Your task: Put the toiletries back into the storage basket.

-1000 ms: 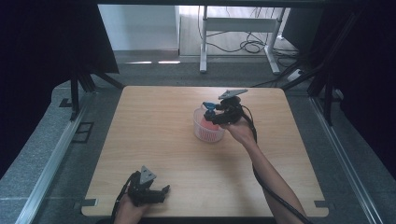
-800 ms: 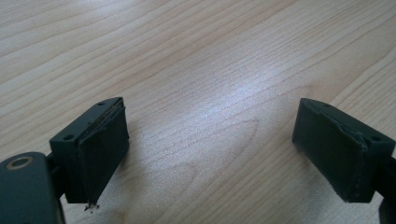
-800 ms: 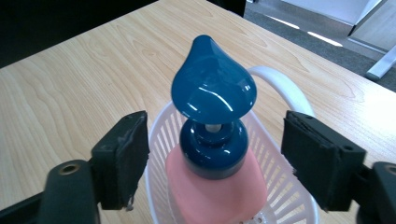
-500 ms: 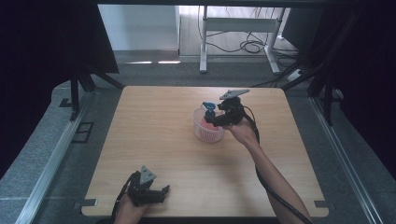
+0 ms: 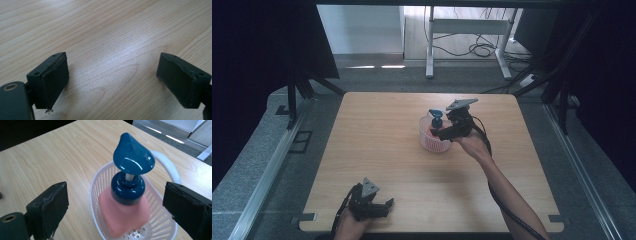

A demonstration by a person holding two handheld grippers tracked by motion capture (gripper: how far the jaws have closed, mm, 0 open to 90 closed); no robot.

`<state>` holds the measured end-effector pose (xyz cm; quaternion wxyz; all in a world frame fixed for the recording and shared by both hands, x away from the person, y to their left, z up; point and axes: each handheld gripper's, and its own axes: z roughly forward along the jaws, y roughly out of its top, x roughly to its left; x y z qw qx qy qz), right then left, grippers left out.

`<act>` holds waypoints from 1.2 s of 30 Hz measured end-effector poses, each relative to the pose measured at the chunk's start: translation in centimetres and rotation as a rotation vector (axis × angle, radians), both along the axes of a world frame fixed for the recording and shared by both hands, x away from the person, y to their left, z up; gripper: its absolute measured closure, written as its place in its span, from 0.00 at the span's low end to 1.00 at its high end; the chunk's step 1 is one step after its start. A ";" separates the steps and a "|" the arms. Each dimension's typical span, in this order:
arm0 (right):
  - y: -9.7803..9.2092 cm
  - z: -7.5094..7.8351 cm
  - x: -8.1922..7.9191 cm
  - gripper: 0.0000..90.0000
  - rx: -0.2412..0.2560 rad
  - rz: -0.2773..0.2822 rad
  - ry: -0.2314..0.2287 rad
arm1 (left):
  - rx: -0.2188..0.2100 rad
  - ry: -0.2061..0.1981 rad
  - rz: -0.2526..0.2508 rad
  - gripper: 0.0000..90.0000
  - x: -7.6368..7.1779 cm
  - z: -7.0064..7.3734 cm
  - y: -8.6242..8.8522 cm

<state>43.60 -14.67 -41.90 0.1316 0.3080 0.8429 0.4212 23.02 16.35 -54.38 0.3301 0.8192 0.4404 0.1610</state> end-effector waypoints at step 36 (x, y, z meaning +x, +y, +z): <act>-0.8 0.1 -3.0 0.04 -0.042 0.045 -0.024 | -0.001 0.001 0.001 0.12 0.0 0.0 0.0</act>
